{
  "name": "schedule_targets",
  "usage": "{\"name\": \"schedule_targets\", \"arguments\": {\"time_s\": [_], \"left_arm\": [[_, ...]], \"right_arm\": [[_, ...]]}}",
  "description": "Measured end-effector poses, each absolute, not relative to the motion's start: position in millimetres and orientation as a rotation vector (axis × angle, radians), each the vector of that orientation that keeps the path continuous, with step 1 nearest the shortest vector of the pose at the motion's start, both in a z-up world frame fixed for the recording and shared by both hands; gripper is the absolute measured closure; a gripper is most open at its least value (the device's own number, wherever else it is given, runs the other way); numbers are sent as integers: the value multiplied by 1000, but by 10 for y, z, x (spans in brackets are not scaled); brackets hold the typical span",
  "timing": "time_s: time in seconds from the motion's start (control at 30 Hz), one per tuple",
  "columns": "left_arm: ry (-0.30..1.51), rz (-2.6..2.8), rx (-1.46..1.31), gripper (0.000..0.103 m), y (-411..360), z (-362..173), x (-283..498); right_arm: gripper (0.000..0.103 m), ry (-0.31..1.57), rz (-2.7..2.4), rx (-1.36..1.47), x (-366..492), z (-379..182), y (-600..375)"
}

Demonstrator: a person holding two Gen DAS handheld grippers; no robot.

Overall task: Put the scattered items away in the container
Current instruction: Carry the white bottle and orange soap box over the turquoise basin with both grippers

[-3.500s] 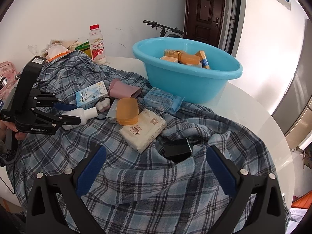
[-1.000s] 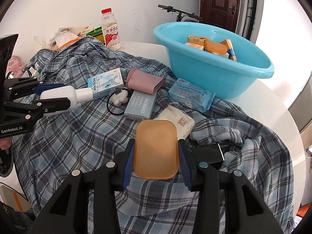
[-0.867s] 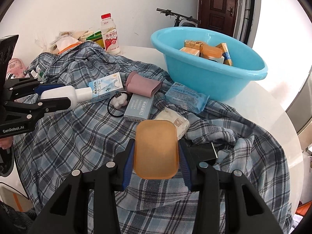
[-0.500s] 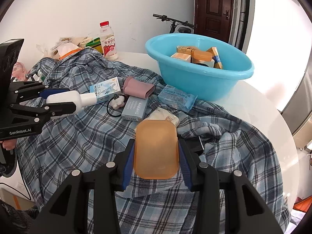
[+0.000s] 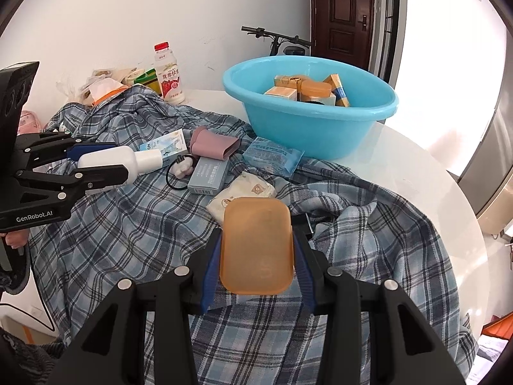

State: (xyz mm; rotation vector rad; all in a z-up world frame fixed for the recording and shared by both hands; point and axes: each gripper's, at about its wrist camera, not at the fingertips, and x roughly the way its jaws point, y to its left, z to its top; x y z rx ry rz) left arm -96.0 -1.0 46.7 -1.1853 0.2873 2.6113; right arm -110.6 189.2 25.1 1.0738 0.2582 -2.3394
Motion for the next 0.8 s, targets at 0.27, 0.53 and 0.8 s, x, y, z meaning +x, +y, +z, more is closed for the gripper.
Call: {"name": "schedule_targets", "arguments": {"time_s": [0.27,0.53,0.8], "left_arm": [[157,2541,-1197,61,19,689,-1199],[130,2582,-1149,61,136,927,-1611],[126,2634,-1111,61,270,1151,-2278]], "right_arm": [[62,225,-2365,1017,-1232,481,1932],[62,170,-2391,1008,-1627,710,1969],[62,158,-2443,981,-2207,970,1900]]}}
